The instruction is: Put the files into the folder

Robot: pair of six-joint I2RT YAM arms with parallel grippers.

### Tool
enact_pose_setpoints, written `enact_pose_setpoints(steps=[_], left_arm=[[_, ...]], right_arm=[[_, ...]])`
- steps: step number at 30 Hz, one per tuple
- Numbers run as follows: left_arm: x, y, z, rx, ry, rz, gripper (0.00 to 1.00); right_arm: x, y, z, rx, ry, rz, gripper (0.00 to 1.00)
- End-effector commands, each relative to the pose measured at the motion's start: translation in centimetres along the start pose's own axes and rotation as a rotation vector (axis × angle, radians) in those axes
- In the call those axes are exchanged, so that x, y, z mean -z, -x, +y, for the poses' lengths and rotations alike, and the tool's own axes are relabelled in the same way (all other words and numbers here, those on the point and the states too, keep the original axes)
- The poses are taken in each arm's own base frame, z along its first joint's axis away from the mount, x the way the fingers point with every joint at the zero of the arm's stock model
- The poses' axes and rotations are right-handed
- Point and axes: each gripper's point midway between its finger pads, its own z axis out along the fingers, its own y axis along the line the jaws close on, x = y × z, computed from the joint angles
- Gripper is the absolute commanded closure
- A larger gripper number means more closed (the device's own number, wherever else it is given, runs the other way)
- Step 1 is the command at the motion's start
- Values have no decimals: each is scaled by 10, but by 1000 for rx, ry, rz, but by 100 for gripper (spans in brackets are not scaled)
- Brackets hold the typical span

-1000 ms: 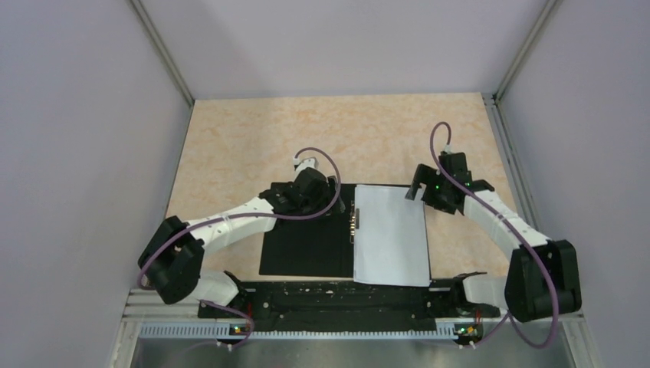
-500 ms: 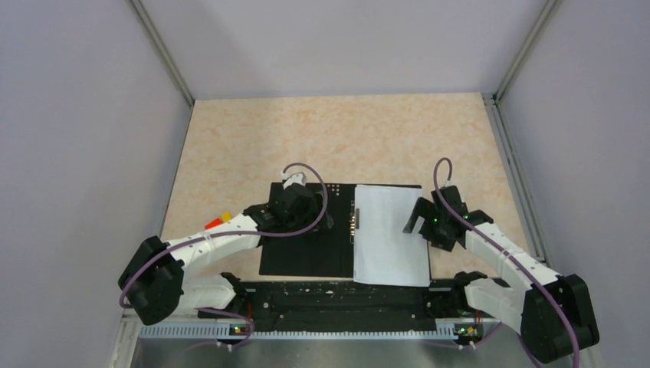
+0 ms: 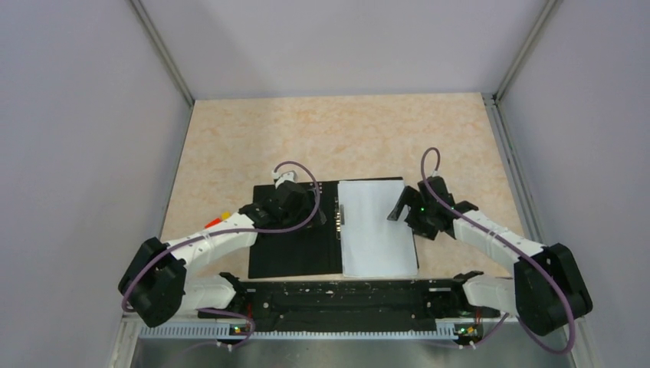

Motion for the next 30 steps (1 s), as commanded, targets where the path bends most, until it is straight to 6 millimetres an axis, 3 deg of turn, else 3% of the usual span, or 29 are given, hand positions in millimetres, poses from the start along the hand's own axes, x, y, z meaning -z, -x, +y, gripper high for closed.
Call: enact_pose_setpoints(steps=[1, 3, 6, 9, 14, 18, 20, 21, 27, 30], left_arm=[[-5, 13, 6, 16, -6, -21, 2], [-5, 16, 7, 12, -2, -22, 2], [-4, 16, 6, 15, -4, -21, 2], [-5, 12, 8, 40, -1, -12, 2], [-9, 7, 12, 74, 6, -8, 2], [-13, 5, 12, 103, 7, -7, 2], [-15, 3, 13, 112, 12, 0, 2], [-17, 2, 14, 115, 15, 5, 2], [-22, -1, 16, 136, 25, 9, 2], [-24, -2, 18, 146, 30, 8, 2]], right_arm=[[-9, 7, 21, 18, 32, 8, 1], [-5, 16, 20, 33, -8, -15, 1], [17, 30, 13, 82, -67, -74, 1], [41, 22, 11, 124, -47, -73, 1], [72, -34, 12, 211, -24, -26, 14], [84, -81, 11, 216, 21, 29, 54], [90, -100, 12, 229, 37, 41, 72], [91, -108, 12, 238, 39, 46, 77], [78, -154, 12, 268, 58, 76, 91], [67, -163, 16, 272, 84, 64, 93]])
